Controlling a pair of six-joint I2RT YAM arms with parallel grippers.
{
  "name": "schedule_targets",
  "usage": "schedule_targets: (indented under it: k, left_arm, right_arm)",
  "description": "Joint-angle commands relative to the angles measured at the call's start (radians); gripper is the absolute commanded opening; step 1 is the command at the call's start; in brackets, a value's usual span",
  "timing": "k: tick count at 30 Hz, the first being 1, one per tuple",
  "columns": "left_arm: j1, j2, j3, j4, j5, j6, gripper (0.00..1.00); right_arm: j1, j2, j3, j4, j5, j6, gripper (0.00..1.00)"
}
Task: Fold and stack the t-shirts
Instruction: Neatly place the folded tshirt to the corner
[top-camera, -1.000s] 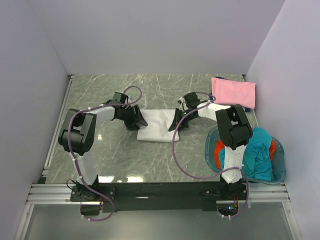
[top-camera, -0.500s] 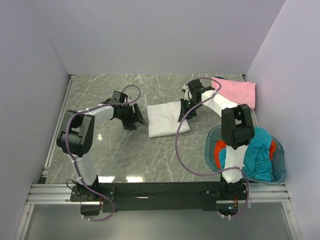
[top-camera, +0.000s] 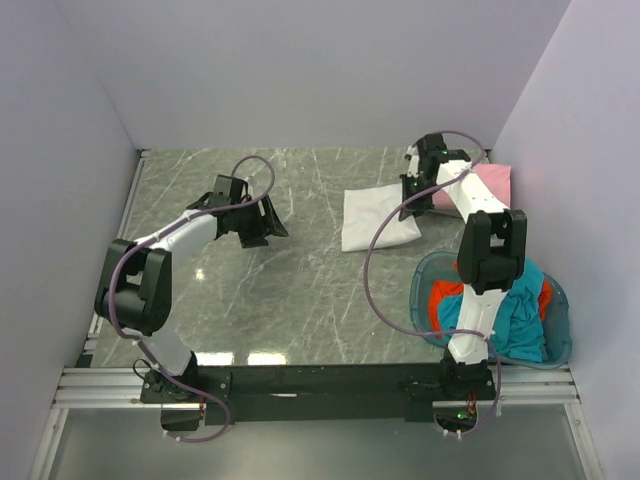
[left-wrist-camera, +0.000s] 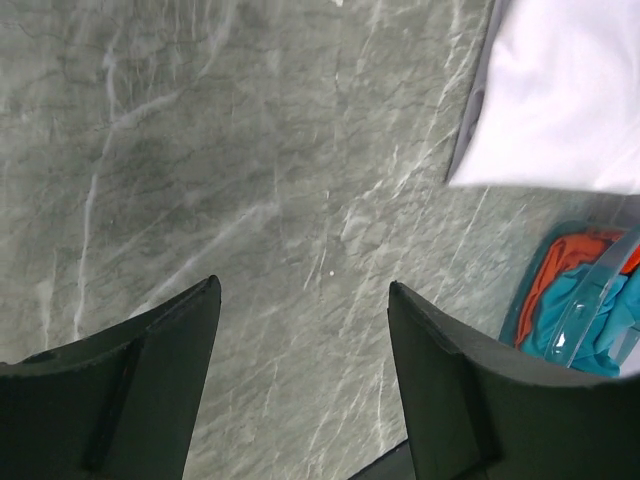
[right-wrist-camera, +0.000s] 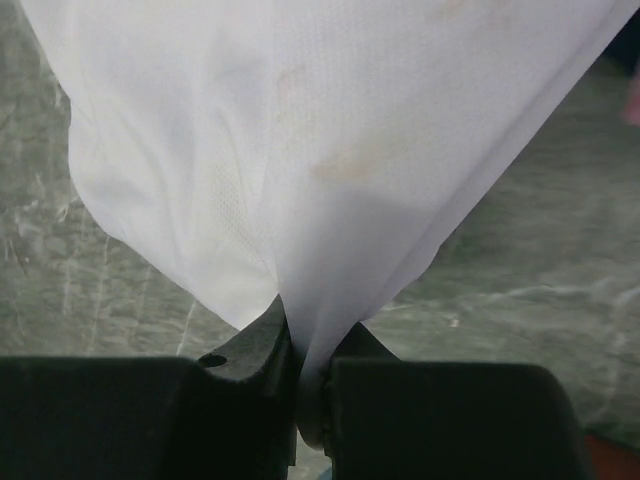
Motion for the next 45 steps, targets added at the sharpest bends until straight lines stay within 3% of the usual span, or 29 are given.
schedule_targets:
  k: [1,15,23,32,45]
  left_arm:
    - [0.001,-0.065,-0.018,0.035,-0.027,0.005,0.73]
    - [0.001,-0.1,-0.086,0.038,-0.044,-0.01,0.73]
    - [0.001,-0.106,-0.103,0.048,-0.05,-0.026,0.73]
    - [-0.001,-0.108,-0.133,0.049,-0.051,-0.043,0.72]
    - [-0.005,-0.111,-0.145,0.055,-0.058,-0.064,0.72]
  right_arm:
    - [-0.045,0.016,0.09,-0.041,0.069,-0.029,0.0]
    - [-0.142,0.16,0.432,-0.103,0.223,-0.023,0.0]
    - [-0.177,0.157,0.46,-0.054,0.27,-0.092,0.0]
    - [-0.274,0.174,0.603,-0.054,0.024,-0.128,0.0]
    - [-0.343,0.105,0.623,-0.043,-0.259,-0.117,0.0]
